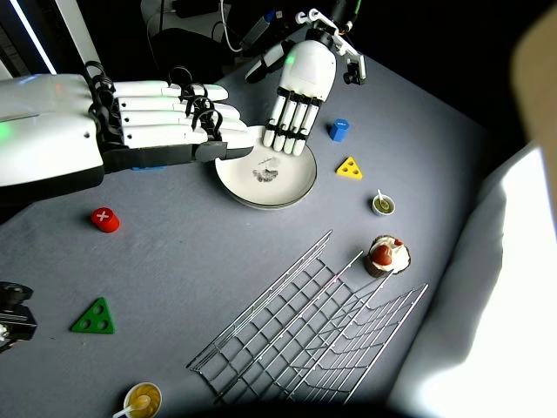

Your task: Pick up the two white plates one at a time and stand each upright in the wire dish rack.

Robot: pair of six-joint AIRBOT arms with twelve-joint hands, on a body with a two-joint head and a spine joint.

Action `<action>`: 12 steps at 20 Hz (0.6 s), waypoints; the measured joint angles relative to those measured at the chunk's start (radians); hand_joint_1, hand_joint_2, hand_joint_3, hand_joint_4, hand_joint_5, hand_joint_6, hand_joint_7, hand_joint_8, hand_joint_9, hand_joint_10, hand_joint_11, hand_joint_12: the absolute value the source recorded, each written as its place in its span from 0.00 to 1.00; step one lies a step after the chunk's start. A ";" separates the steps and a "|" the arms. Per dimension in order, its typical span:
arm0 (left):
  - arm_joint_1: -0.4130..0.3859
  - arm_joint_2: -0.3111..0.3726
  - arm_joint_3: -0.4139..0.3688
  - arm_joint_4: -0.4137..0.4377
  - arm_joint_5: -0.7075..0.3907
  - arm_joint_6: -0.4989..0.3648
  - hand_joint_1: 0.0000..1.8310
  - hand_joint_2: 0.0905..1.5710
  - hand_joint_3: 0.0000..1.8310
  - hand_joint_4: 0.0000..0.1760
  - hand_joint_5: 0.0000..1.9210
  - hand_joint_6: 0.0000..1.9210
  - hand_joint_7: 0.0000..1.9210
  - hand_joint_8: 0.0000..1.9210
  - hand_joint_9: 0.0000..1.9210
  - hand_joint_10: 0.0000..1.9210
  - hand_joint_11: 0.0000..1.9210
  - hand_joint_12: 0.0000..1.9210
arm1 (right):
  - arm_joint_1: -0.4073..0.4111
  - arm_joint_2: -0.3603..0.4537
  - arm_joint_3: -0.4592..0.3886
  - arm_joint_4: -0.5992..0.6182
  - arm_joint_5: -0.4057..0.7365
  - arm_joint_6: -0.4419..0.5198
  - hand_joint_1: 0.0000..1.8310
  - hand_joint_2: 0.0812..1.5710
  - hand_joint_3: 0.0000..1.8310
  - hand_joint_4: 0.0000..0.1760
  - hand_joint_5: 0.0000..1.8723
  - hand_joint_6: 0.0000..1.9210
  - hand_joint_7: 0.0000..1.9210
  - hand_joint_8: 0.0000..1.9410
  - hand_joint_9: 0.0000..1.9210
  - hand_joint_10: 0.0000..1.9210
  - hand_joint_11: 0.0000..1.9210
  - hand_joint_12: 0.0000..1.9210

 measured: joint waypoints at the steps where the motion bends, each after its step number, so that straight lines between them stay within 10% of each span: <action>1: 0.002 0.000 -0.005 -0.004 0.002 0.000 0.00 0.51 0.00 0.00 0.02 0.00 0.04 0.00 0.03 0.00 0.04 0.01 | -0.005 -0.008 0.000 -0.005 -0.012 -0.015 0.00 0.57 0.00 0.00 0.03 0.00 0.07 0.01 0.07 0.00 0.07 0.01; 12: -0.046 -0.109 -0.058 -0.068 0.088 0.000 0.00 0.50 0.00 0.00 0.03 0.00 0.04 0.00 0.04 0.00 0.04 0.00 | -0.018 -0.022 0.000 0.043 -0.041 -0.008 0.00 0.59 0.00 0.00 0.00 0.00 0.02 0.00 0.03 0.00 0.03 0.00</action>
